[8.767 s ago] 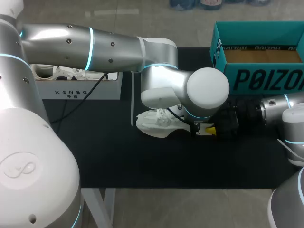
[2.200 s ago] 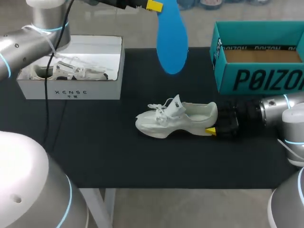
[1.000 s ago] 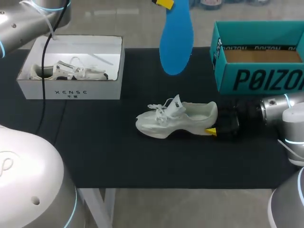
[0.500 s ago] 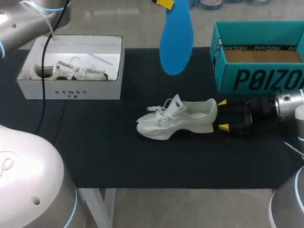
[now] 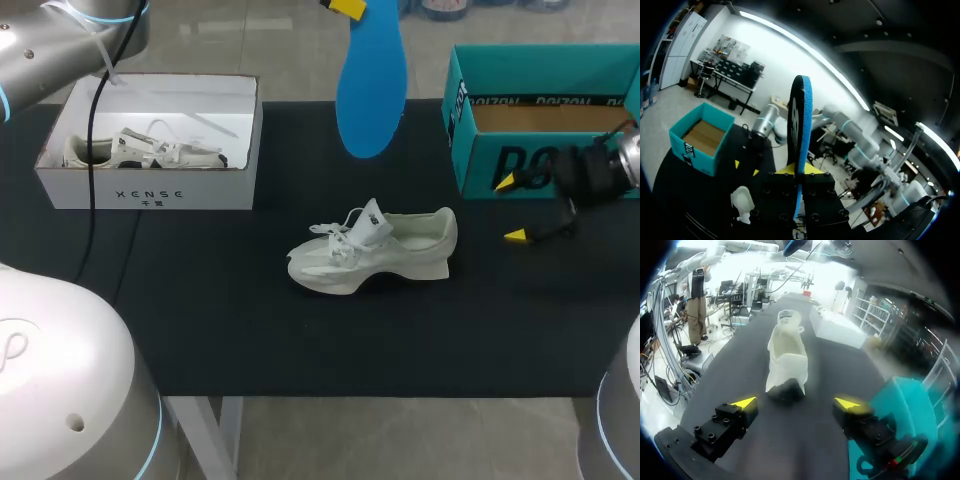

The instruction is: Take the shoe out of the shoebox, open the shoe tongue, remove and reinsert the insole, then place the shoe into the shoebox

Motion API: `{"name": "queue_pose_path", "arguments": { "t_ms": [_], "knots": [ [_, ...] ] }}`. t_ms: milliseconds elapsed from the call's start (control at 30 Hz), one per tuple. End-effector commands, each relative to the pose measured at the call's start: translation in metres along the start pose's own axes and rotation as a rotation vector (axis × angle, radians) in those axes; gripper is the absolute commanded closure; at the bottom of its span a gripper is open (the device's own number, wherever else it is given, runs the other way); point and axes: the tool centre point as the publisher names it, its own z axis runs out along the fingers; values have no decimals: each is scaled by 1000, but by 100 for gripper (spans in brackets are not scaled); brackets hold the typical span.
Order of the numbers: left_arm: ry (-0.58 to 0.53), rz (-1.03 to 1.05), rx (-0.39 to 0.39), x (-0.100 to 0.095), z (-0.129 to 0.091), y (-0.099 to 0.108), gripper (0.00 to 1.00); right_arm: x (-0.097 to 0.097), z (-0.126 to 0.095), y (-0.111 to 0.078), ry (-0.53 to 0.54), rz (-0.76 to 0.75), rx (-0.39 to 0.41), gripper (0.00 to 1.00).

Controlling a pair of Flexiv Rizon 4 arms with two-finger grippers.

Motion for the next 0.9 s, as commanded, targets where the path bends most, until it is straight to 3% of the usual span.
{"name": "queue_pose_path", "arguments": {
  "t_ms": [33,267,900],
  "knots": [
    [-2,0,3,1,0,1,100,0,-14,29,77,-80,513,0],
    [-2,0,3,1,0,1,100,-6,-5,42,105,-136,605,0],
    [-2,0,3,1,0,1,100,-1,-10,44,99,-154,590,0]
  ]
}}
